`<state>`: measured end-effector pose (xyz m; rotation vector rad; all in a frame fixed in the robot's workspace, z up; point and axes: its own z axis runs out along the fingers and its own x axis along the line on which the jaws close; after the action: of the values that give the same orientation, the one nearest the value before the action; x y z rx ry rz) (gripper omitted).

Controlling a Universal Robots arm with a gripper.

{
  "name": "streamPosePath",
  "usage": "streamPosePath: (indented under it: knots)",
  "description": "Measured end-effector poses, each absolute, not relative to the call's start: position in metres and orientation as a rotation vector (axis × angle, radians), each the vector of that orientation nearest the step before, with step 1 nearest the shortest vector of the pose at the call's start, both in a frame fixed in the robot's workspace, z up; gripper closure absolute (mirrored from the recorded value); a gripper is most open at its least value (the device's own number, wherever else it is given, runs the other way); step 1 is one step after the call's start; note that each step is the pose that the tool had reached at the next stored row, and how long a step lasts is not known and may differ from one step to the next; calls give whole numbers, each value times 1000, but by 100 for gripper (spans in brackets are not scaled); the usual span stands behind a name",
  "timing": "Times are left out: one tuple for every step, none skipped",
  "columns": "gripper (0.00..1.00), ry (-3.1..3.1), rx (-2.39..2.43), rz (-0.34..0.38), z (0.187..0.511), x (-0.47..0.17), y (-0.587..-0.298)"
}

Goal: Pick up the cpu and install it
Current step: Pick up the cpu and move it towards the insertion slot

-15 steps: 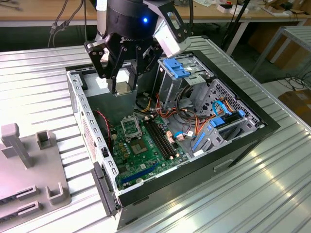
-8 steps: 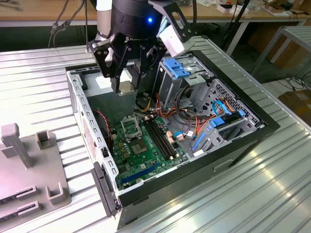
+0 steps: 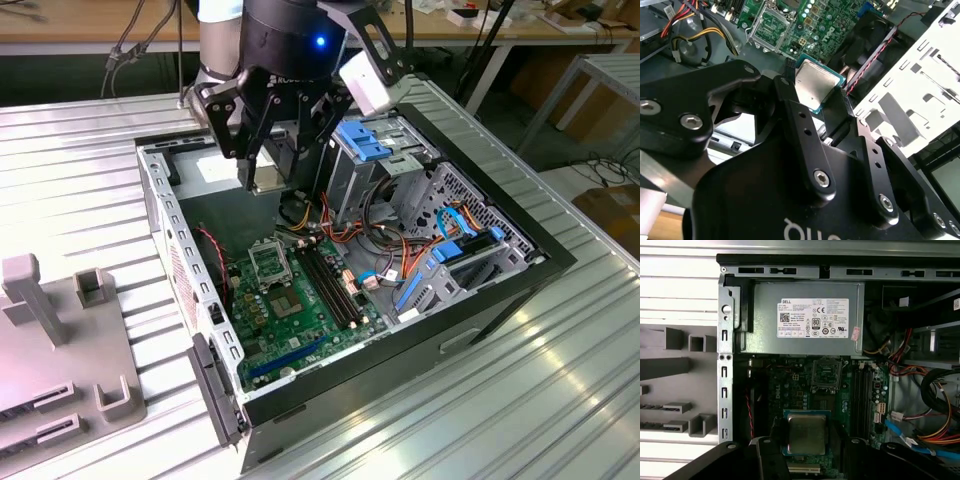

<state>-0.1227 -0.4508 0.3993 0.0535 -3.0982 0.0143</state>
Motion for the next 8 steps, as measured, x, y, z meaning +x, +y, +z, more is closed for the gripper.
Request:
streamPosePath:
  knots:
    - [53,-3098,54,14,399,-122,-451]
    - [53,-3098,54,14,399,-121,-451]
    - [53,-3098,53,14,399,-120,-451]
    - [53,-3098,53,14,399,-120,-451]
    - [53,-3098,54,14,399,-119,-451]
    - [53,-3099,54,14,399,-118,-451]
    - [53,-3099,53,14,399,-117,-451]
    - [53,-3100,54,14,398,-117,-451]
